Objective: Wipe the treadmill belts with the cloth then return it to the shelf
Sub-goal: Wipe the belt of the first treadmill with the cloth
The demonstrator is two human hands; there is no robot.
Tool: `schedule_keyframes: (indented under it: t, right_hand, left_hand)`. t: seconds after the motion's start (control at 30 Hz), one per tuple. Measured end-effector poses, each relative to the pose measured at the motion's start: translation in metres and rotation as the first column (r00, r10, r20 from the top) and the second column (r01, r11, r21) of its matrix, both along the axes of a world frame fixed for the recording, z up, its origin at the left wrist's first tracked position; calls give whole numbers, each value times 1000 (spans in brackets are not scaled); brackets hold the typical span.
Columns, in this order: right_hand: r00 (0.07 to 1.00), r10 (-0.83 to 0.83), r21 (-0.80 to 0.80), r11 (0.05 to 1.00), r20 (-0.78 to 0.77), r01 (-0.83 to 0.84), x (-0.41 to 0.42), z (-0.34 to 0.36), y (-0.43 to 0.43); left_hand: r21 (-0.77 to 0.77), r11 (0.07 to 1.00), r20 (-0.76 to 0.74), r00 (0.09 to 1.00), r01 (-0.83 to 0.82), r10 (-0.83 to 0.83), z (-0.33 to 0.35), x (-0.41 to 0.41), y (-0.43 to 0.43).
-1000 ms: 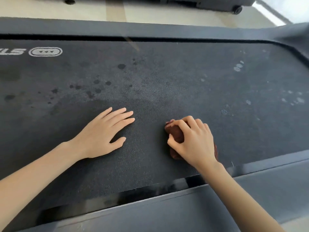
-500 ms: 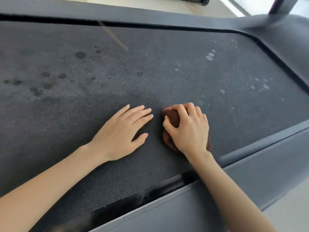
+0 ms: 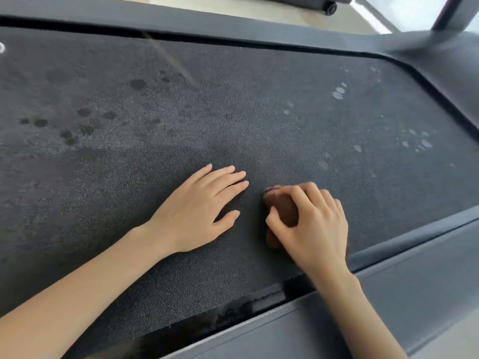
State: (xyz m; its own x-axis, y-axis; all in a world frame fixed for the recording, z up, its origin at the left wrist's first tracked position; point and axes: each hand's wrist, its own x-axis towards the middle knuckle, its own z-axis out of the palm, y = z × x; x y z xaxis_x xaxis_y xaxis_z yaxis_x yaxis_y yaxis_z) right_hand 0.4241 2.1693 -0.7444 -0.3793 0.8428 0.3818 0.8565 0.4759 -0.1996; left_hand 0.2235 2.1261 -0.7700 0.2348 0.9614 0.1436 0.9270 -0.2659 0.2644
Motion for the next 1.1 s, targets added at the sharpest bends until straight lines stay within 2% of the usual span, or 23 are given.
schedule_keyframes:
  t: [0.17,0.33,0.43,0.6,0.9,1.03,1.1]
  right_hand:
    - [1000,20,18,1000,13,-20,15,-2,-12]
    - [995,-93,50,995,36,91,-10,-7,50]
    - [981,-169,16,986,92,168,-20,-7,89]
    - [978,-172,-11,985,120,175,-18,-5,85]
    - [997,-35,-49,998,63,38,35,4,-18]
    - [987,151,-22,988,55,-150,51,5,-17]
    - [980,191,4,981,51,-192,50,2,-5]
  left_hand:
    - [-5,1000,-27,1000,-1,1,0,1,0]
    - [-1,1000,-40,999,1,-1,1,2,0]
    - [-13,1000,-35,999,2,-2,1,3,0]
    - [-6,1000,-45,999,1,-2,2,2,-1]
    - [-2,1000,-64,998,19,-19,1,2,-1]
    - [-21,999,-76,997,29,-31,5,3,-2]
    - [-37,998,-77,996,48,-50,7,2,-1]
